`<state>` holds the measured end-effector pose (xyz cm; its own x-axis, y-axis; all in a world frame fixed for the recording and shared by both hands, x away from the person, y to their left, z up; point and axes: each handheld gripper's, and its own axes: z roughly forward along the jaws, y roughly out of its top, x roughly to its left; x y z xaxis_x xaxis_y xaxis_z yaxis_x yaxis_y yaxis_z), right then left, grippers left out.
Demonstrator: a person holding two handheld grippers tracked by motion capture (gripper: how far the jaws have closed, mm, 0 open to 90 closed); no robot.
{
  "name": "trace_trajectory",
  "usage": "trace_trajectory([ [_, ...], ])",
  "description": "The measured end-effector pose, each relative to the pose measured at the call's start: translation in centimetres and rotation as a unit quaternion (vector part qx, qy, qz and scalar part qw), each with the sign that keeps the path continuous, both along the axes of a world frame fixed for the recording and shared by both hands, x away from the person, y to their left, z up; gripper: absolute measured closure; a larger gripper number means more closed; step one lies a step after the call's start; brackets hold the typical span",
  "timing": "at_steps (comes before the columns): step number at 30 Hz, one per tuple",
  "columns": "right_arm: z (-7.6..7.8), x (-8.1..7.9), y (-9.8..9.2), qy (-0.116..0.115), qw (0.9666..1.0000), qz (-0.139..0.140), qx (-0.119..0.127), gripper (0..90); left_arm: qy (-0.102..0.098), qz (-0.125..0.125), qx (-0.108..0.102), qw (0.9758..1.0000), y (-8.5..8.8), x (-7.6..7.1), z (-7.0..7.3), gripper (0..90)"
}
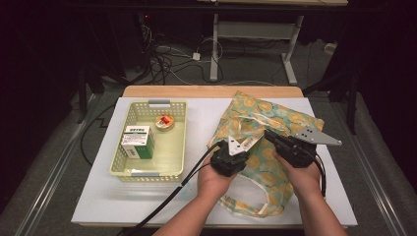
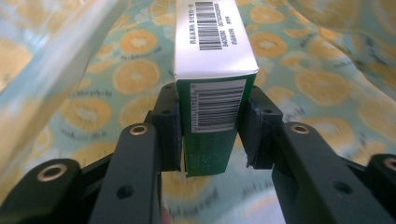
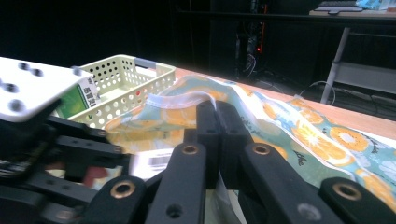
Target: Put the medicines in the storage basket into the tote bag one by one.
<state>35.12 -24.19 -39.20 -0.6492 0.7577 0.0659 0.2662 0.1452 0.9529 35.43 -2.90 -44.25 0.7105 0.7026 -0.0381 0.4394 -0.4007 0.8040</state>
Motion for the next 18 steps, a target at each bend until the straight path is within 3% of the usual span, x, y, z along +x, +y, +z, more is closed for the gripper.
trace_trajectory([
  [5,0.2,0.0,0.0,-0.005,1.0,0.003,0.004,90.0,-0.014,0.025,0.003,0.9996,-1.5,1.6,-0.9,61.4],
  [9,0.1,0.1,-0.2,-0.002,1.0,0.001,0.003,90.0,-0.001,0.023,-0.008,0.9997,-1.6,2.2,-1.5,59.2],
  [15,-0.2,0.2,-0.3,0.001,1.0,0.0,0.0,90.0,0.013,0.011,-0.016,0.9997,-1.1,1.5,-1.4,38.1],
  [18,-0.2,0.2,-0.3,0.0,1.0,0.0,-0.002,90.0,0.014,0.004,-0.024,0.9996,-0.5,0.5,-1.3,35.4],
])
